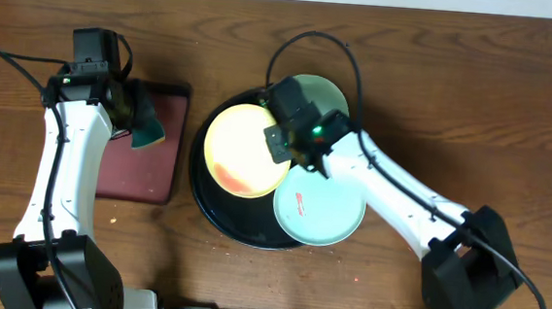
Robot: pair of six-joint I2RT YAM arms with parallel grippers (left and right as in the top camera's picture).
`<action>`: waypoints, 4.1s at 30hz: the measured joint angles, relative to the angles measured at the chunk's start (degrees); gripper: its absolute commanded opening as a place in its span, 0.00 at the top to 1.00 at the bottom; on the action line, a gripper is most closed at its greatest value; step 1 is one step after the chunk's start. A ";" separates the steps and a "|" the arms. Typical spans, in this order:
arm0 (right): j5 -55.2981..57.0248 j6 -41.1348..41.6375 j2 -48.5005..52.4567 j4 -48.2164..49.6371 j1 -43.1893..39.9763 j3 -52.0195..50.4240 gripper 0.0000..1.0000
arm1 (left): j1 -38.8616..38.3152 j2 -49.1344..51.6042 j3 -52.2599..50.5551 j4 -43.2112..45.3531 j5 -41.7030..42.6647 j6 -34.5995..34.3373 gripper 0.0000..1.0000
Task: Clean dirty plates on tray and stack at the side
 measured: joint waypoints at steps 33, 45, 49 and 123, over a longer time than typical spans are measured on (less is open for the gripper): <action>55.04 -17.18 -1.86 9.16 17.11 0.04 0.99 | 0.00 0.00 -0.42 1.36 -1.09 0.00 0.93; 57.09 -19.10 -1.88 9.11 18.40 0.04 0.99 | 0.00 0.00 -0.44 1.29 -1.14 0.13 0.93; 51.06 -16.04 -1.88 5.73 18.16 0.04 0.99 | 0.00 0.00 -0.55 1.25 -1.27 0.22 0.93; -32.98 -9.49 -17.73 -13.99 -35.21 -19.37 0.55 | 0.00 0.00 -1.16 1.20 -1.27 1.68 0.93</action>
